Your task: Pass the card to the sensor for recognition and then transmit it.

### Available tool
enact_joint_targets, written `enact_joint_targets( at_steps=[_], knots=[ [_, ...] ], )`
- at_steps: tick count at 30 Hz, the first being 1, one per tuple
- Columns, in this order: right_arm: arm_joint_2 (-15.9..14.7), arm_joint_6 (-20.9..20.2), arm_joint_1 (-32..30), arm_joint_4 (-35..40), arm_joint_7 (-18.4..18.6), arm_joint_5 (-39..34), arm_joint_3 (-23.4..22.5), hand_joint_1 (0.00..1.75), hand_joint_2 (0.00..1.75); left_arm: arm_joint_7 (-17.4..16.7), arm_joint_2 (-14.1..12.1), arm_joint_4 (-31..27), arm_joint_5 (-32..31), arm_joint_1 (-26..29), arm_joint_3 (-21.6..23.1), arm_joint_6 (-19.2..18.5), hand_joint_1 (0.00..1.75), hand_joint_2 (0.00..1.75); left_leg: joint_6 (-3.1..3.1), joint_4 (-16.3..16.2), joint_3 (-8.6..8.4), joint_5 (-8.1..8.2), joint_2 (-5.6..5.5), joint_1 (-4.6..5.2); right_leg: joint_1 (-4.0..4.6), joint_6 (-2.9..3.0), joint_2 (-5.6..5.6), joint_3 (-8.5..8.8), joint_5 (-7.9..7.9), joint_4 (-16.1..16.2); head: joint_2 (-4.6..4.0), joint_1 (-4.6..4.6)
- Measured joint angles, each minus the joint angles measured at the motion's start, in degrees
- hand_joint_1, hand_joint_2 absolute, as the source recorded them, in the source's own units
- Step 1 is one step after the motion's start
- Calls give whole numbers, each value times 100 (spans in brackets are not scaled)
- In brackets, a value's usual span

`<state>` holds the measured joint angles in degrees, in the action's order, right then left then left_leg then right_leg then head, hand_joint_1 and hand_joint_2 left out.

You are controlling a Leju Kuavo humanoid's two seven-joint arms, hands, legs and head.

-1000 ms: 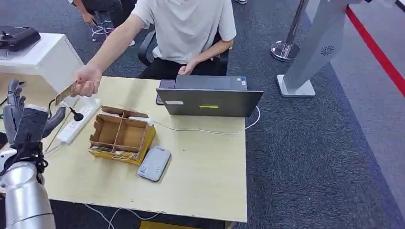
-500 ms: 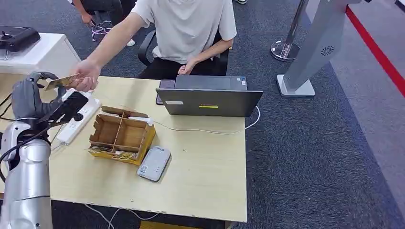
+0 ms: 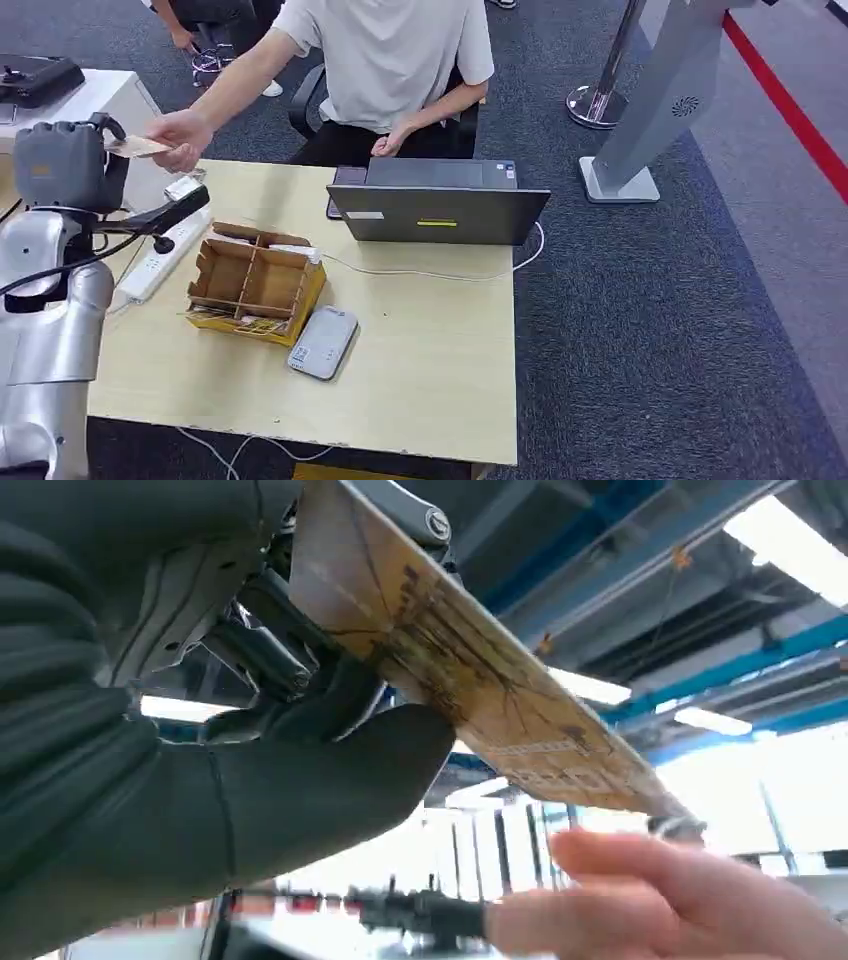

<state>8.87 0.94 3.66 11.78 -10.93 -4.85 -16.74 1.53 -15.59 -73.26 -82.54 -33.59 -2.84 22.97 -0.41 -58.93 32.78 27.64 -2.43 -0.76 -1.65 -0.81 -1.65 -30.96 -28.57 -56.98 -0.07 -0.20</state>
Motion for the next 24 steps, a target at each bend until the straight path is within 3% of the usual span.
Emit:
enact_joint_targets(
  at_steps=[2,6,11,14,18,24],
  knots=[
    [17,11,-2,-9,15,81,4,0,0,-65,-35,55,-271,-30,103,175,175,175,0,0,0,0,1,0,0,0,-1,0,0,0,0,-4],
    [59,63,-10,-26,57,188,30,0,0,63,39,-52,-137,129,246,566,175,175,0,0,0,0,1,2,-2,0,-1,-1,0,0,0,-15],
    [85,157,-39,-37,63,247,70,0,0,243,214,-506,27,539,493,498,175,175,1,0,2,1,4,3,-2,0,-3,-3,0,2,0,-13],
    [107,216,-85,-55,7,247,70,0,0,310,420,-1151,-135,1047,827,189,175,175,3,0,3,3,1,5,-4,-1,-1,-3,-1,5,0,-15],
    [131,284,-108,-66,-48,243,70,0,0,-14,606,-1860,-475,1571,1566,-327,175,175,3,0,14,3,5,5,-4,-2,-3,-13,0,6,0,-4],
    [212,428,-121,-70,-46,256,52,0,0,-278,695,-2129,-589,1855,2240,-1085,175,175,1,0,13,0,2,1,-1,1,1,-14,4,3,0,-9]
  ],
)
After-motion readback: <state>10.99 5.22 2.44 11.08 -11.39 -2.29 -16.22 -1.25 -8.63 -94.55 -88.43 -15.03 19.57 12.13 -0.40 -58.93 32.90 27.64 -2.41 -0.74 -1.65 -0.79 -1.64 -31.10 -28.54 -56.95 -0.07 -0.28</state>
